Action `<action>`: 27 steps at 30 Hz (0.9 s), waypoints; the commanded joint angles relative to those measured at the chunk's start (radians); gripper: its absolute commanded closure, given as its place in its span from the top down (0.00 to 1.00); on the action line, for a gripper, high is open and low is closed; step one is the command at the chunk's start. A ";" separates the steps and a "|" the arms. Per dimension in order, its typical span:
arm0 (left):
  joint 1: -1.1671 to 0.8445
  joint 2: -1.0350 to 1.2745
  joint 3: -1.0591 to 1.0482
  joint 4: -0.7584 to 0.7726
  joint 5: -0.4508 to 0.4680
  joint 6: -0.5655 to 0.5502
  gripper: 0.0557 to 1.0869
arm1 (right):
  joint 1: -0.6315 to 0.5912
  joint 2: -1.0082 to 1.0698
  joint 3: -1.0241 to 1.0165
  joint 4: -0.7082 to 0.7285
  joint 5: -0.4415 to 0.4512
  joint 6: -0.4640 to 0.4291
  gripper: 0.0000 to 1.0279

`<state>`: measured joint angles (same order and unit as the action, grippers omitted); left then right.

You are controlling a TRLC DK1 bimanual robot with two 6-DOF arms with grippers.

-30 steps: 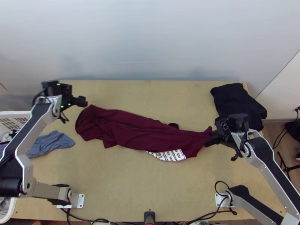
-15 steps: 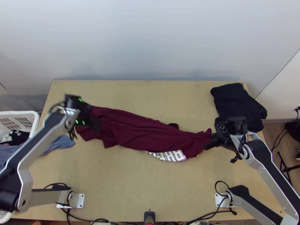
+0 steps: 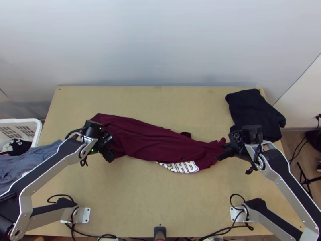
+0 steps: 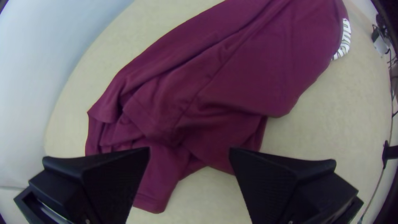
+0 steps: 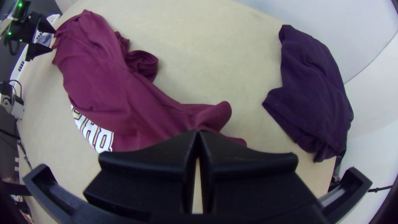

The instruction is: Fold the t-shirt

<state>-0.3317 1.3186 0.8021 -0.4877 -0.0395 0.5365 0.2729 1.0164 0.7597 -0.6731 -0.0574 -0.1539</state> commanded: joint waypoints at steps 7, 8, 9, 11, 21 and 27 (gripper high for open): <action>0.023 0.105 0.040 0.133 -0.010 0.066 0.90 | 0.005 -0.002 0.003 0.001 0.004 0.027 0.03; 0.026 0.117 0.051 0.135 -0.011 0.074 0.90 | 0.005 -0.002 0.001 0.001 0.005 0.030 0.03; 0.026 0.128 0.055 0.136 -0.010 0.085 0.90 | 0.003 -0.002 0.000 0.001 0.005 0.031 0.03; 0.028 0.154 0.060 0.149 -0.011 0.094 0.89 | 0.005 -0.002 0.000 0.001 0.008 0.031 0.03; 0.042 0.220 0.054 0.210 -0.016 0.102 0.53 | 0.003 0.022 0.012 0.012 0.014 0.025 0.03; 0.054 0.215 0.017 0.310 -0.016 0.112 0.04 | 0.003 0.057 0.030 0.030 0.019 0.022 0.03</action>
<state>-0.2905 1.5227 0.8368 -0.2420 -0.0570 0.6411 0.2764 1.0431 0.7727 -0.6559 -0.0418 -0.1276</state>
